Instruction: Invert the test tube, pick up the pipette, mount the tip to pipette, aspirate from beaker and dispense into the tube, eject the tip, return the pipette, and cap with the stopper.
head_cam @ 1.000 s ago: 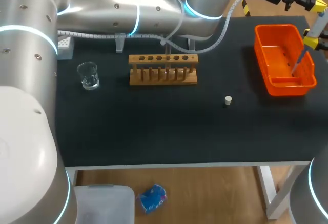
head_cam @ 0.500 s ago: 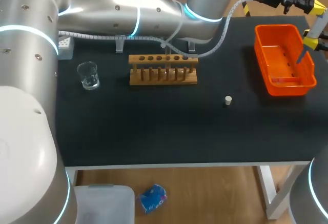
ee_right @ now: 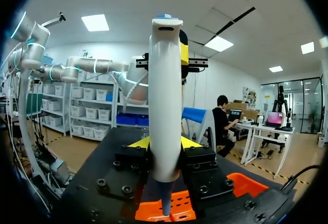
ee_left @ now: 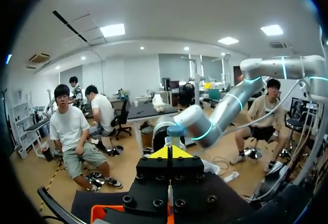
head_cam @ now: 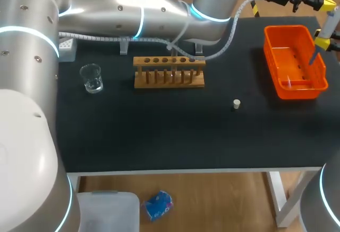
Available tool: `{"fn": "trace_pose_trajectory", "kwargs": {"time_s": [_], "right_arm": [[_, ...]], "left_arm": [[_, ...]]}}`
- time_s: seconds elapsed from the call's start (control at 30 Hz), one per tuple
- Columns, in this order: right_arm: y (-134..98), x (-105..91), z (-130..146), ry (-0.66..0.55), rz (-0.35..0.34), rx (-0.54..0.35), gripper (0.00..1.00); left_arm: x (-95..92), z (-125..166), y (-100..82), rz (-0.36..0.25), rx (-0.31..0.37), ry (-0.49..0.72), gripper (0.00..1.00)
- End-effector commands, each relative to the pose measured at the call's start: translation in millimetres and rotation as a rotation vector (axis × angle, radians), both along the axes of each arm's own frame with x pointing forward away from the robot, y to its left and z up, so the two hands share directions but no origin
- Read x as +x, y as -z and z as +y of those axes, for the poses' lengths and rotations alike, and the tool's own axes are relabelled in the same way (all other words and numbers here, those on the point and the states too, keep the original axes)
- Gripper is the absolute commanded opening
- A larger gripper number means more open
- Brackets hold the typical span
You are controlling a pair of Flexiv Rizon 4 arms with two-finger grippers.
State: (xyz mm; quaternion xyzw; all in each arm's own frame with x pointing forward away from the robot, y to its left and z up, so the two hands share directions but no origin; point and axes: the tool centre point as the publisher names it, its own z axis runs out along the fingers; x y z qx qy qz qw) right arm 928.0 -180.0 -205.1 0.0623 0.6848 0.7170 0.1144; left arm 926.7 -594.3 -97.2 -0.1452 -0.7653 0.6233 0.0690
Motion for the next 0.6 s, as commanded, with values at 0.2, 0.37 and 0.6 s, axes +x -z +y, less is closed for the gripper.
{"fn": "trace_pose_trajectory", "kwargs": {"time_s": [0.2, 0.37, 0.6], "right_arm": [[-3.7, -0.3, -0.1, 0.000, 0.000, -0.003, 0.00], [-3.7, -0.3, -0.1, 0.000, 0.000, -0.003, 0.00], [-3.7, -0.3, -0.1, 0.000, 0.000, -0.003, 0.00]], "left_arm": [[-6.4, 8.2, -3.4, -0.007, 0.008, -0.022, 0.00], [-6.4, 8.2, -3.4, -0.007, 0.008, -0.022, 0.00], [-6.4, 8.2, -3.4, -0.007, 0.008, -0.022, 1.00]]}}
